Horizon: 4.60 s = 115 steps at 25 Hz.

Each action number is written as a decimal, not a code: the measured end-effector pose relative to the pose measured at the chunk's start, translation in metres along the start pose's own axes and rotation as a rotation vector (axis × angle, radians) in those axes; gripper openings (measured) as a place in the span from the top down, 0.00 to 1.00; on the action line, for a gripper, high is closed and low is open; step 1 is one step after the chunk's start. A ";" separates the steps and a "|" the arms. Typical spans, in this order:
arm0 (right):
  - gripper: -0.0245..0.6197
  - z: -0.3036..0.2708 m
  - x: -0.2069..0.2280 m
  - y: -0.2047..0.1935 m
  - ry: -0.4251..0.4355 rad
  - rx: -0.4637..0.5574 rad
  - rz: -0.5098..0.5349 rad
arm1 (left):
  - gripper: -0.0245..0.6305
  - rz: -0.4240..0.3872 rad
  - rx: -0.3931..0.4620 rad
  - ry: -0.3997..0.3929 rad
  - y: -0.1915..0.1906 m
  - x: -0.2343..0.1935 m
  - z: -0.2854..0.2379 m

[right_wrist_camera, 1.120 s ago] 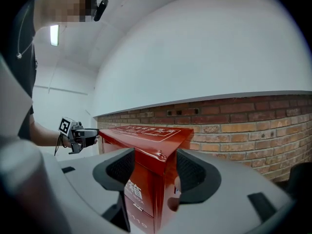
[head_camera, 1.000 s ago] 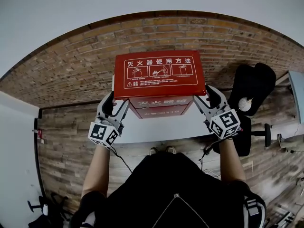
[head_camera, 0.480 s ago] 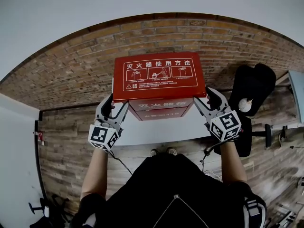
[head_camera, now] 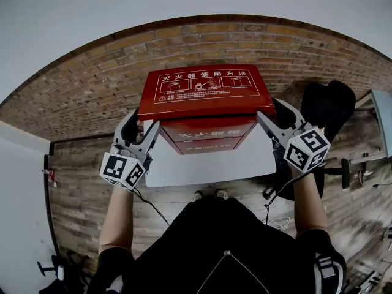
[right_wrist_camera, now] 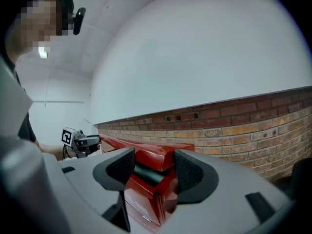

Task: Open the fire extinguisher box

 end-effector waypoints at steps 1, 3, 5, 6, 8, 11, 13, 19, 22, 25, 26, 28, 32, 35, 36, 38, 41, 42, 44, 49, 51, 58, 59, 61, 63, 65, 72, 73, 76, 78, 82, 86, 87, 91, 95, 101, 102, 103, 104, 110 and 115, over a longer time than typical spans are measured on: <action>0.57 0.000 0.001 0.006 0.008 0.015 -0.012 | 0.48 -0.006 0.010 0.002 0.006 -0.001 -0.001; 0.57 0.000 0.005 0.018 0.019 0.047 -0.028 | 0.48 -0.024 0.025 0.004 0.018 -0.005 -0.006; 0.57 -0.003 0.008 0.029 0.027 0.077 -0.026 | 0.48 -0.030 0.043 -0.002 0.028 -0.009 -0.010; 0.57 -0.004 0.010 0.033 0.028 0.089 -0.018 | 0.48 -0.034 0.053 -0.004 0.032 -0.012 -0.013; 0.57 -0.008 0.013 0.043 0.019 0.101 0.015 | 0.48 -0.050 0.070 -0.005 0.039 -0.017 -0.017; 0.57 -0.014 0.016 0.055 -0.031 0.089 0.102 | 0.48 -0.070 0.086 -0.009 0.049 -0.023 -0.025; 0.57 -0.019 0.019 0.063 -0.055 0.088 0.140 | 0.48 -0.083 0.092 -0.010 0.056 -0.027 -0.031; 0.57 -0.040 0.030 0.085 -0.105 0.114 0.191 | 0.48 -0.137 0.103 0.013 0.071 -0.043 -0.051; 0.58 -0.051 0.035 0.094 -0.118 0.128 0.190 | 0.48 -0.156 0.111 0.024 0.076 -0.054 -0.061; 0.61 -0.061 0.045 0.103 -0.130 0.142 0.189 | 0.48 -0.160 0.119 0.035 0.082 -0.061 -0.072; 0.62 -0.064 0.048 0.107 -0.132 0.147 0.192 | 0.48 -0.159 0.123 0.041 0.085 -0.065 -0.077; 0.64 -0.073 0.053 0.115 -0.141 0.150 0.202 | 0.48 -0.154 0.124 0.052 0.089 -0.073 -0.086; 0.65 -0.093 0.071 0.121 -0.171 0.136 0.197 | 0.48 -0.166 0.116 0.054 0.091 -0.083 -0.105; 0.67 -0.110 0.084 0.127 -0.182 0.137 0.191 | 0.48 -0.148 0.105 0.068 0.095 -0.096 -0.124; 0.67 -0.116 0.087 0.128 -0.189 0.133 0.194 | 0.48 -0.144 0.100 0.076 0.095 -0.099 -0.130; 0.67 -0.128 0.095 0.130 -0.196 0.128 0.195 | 0.48 -0.140 0.088 0.091 0.094 -0.106 -0.141; 0.67 -0.144 0.105 0.130 -0.203 0.117 0.190 | 0.48 -0.137 0.063 0.108 0.091 -0.116 -0.157; 0.67 -0.149 0.108 0.130 -0.207 0.112 0.189 | 0.48 -0.136 0.054 0.111 0.090 -0.119 -0.161; 0.67 -0.157 0.113 0.131 -0.212 0.102 0.187 | 0.48 -0.137 0.041 0.117 0.088 -0.124 -0.169; 0.67 -0.170 0.120 0.131 -0.217 0.096 0.182 | 0.48 -0.156 0.035 0.128 0.083 -0.132 -0.180; 0.67 -0.173 0.122 0.130 -0.219 0.094 0.181 | 0.48 -0.166 0.041 0.129 0.082 -0.133 -0.181; 0.67 -0.171 0.124 0.130 -0.202 0.096 0.203 | 0.48 -0.188 0.007 0.132 0.083 -0.132 -0.180; 0.67 -0.169 0.124 0.130 -0.202 0.104 0.210 | 0.48 -0.195 0.003 0.139 0.084 -0.132 -0.178; 0.67 -0.159 0.125 0.131 -0.220 0.135 0.212 | 0.48 -0.205 0.011 0.167 0.088 -0.132 -0.171; 0.67 -0.142 0.126 0.134 -0.246 0.175 0.209 | 0.48 -0.210 0.034 0.196 0.095 -0.131 -0.161; 0.67 -0.123 0.122 0.138 -0.252 0.216 0.213 | 0.48 -0.219 0.070 0.215 0.103 -0.127 -0.147; 0.84 -0.062 0.074 0.134 -0.257 0.314 0.275 | 0.75 -0.171 0.210 0.237 0.118 -0.093 -0.089; 0.87 -0.055 0.065 0.133 -0.249 0.322 0.280 | 0.80 -0.165 0.225 0.231 0.119 -0.085 -0.081; 0.91 -0.033 0.038 0.128 -0.207 0.345 0.284 | 0.88 -0.180 0.267 0.184 0.120 -0.059 -0.061; 0.92 -0.020 0.019 0.124 -0.175 0.353 0.291 | 0.89 -0.191 0.290 0.154 0.121 -0.040 -0.048; 0.93 -0.002 -0.019 0.112 -0.119 0.354 0.307 | 0.89 -0.204 0.297 0.104 0.118 -0.001 -0.024; 0.93 0.006 -0.051 0.094 -0.057 0.341 0.311 | 0.89 -0.238 0.278 0.065 0.107 0.033 -0.006; 0.93 0.007 -0.057 0.090 -0.045 0.340 0.310 | 0.89 -0.233 0.272 0.055 0.103 0.039 -0.002; 0.93 0.014 -0.078 0.076 -0.016 0.336 0.297 | 0.89 -0.202 0.239 0.017 0.082 0.061 0.010; 0.93 0.020 -0.097 0.064 0.023 0.330 0.272 | 0.89 -0.140 0.216 -0.016 0.064 0.075 0.020; 0.93 0.026 -0.116 0.041 0.061 0.313 0.223 | 0.89 -0.079 0.190 -0.077 0.043 0.098 0.030; 0.93 0.026 -0.118 0.035 0.066 0.308 0.213 | 0.89 -0.073 0.186 -0.086 0.040 0.101 0.031; 0.93 0.026 -0.120 0.029 0.072 0.303 0.203 | 0.89 -0.068 0.180 -0.093 0.035 0.104 0.031; 0.93 0.025 -0.122 0.023 0.079 0.298 0.191 | 0.89 -0.065 0.174 -0.100 0.031 0.106 0.031; 0.93 0.023 -0.137 -0.001 0.110 0.285 0.147 | 0.89 -0.053 0.152 -0.144 0.008 0.123 0.033; 0.93 0.023 -0.143 -0.018 0.128 0.271 0.134 | 0.89 -0.026 0.160 -0.190 -0.002 0.141 0.034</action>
Point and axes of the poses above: the fingertips, and each gripper's own axes: z backward along the fingers, x to its right, y out of its top, the point moved 8 cm from there along z, backward along the fingers, and after that the axes turned 5 degrees about -x, right-handed, at the moved point
